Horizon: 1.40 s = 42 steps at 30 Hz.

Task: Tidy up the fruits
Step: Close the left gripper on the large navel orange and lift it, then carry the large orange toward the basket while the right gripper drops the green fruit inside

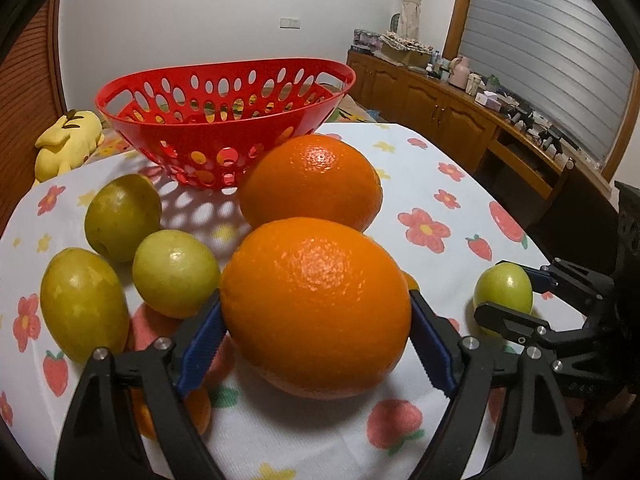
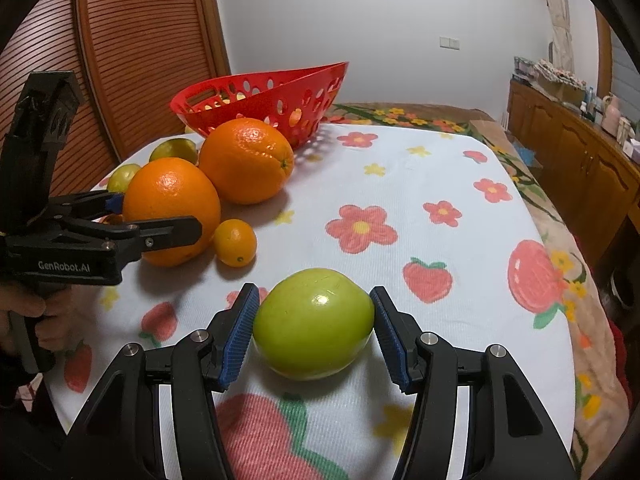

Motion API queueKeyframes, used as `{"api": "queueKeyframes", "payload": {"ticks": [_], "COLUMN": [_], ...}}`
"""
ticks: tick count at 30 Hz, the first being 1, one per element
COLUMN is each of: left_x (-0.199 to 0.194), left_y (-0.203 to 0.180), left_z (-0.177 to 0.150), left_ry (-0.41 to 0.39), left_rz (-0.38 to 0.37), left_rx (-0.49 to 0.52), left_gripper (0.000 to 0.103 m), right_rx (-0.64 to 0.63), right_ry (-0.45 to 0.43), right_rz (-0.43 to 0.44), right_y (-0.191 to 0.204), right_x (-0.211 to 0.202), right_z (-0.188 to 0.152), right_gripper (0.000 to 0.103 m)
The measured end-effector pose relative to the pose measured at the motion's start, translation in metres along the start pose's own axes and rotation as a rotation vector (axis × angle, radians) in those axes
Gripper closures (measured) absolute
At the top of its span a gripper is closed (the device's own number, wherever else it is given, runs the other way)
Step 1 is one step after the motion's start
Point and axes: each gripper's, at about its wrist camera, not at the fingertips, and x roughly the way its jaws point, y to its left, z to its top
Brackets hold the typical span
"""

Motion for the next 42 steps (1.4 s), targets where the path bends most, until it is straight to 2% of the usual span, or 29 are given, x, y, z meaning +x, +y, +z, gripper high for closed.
{"api": "queueKeyframes", "payload": {"ticks": [4,13,24,34,42], "left_x": [-0.007,-0.032,-0.066,-0.088,-0.101], "left_y": [0.001,0.000,0.002,0.014,0.023], "left_z": [-0.005,-0.010,0.004,0.025,0.046], "left_ry": [-0.011,-0.054,-0.121,-0.174,-0.217], "left_rz": [0.016,-0.020,-0.025,-0.020,-0.011], "left_rx": [0.011,0.009,0.006,-0.004,-0.003], "left_gripper": [0.019,0.019,0.019,0.019,0.019], "right_rx": [0.004,0.003,-0.011,-0.048,-0.081], "right_ry": [0.003,0.007,0.009,-0.073,-0.109], "right_rz": [0.003,0.003,0.000,0.017,0.038], "right_y": [-0.001,-0.001,0.002,0.012,0.028], "right_x": [0.001,0.001,-0.001,-0.027,-0.028], "right_z": [0.000,0.000,0.008,0.047,0.080], "right_gripper": [0.045,0.045,0.045,0.045,0.045]}}
